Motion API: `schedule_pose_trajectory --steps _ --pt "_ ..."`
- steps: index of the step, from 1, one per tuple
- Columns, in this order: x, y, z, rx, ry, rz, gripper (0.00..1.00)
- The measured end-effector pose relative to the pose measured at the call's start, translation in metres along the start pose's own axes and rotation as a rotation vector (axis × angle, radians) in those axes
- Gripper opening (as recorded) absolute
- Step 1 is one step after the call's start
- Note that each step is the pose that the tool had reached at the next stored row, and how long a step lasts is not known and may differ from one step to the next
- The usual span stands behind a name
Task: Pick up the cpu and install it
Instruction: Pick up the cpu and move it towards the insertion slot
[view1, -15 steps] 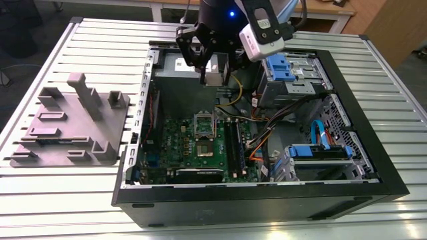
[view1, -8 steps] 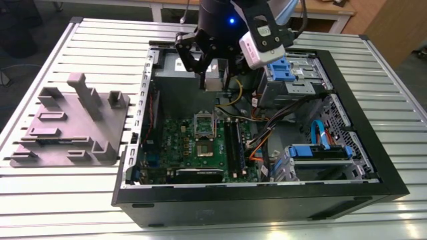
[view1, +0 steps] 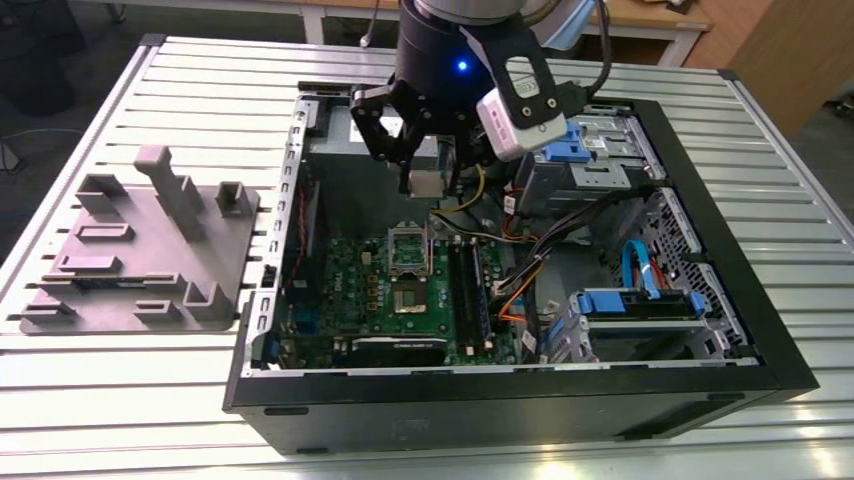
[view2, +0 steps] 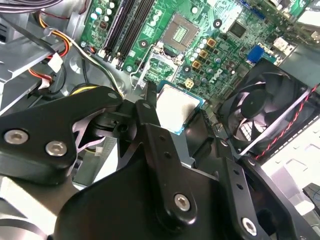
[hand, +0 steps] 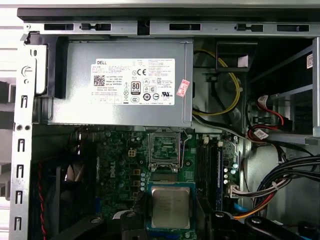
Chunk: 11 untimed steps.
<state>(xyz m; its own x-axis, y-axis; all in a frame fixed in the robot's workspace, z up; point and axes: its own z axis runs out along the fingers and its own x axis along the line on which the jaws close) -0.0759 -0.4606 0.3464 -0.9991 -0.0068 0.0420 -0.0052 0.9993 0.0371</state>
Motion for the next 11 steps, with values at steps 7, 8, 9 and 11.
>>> schedule_pose_trajectory --steps 7,8,9,11 --pt "-0.0002 -0.0001 0.0023 -0.0002 -0.0001 0.0 0.47" --pt "-0.0002 -0.0002 0.0036 0.0 0.0 0.0 0.47" --pt "-0.0003 -0.0003 0.0052 -0.0001 -0.0001 0.0 0.47" --pt "-0.0004 -0.0006 0.0084 -0.0001 -0.0001 0.0 0.47"
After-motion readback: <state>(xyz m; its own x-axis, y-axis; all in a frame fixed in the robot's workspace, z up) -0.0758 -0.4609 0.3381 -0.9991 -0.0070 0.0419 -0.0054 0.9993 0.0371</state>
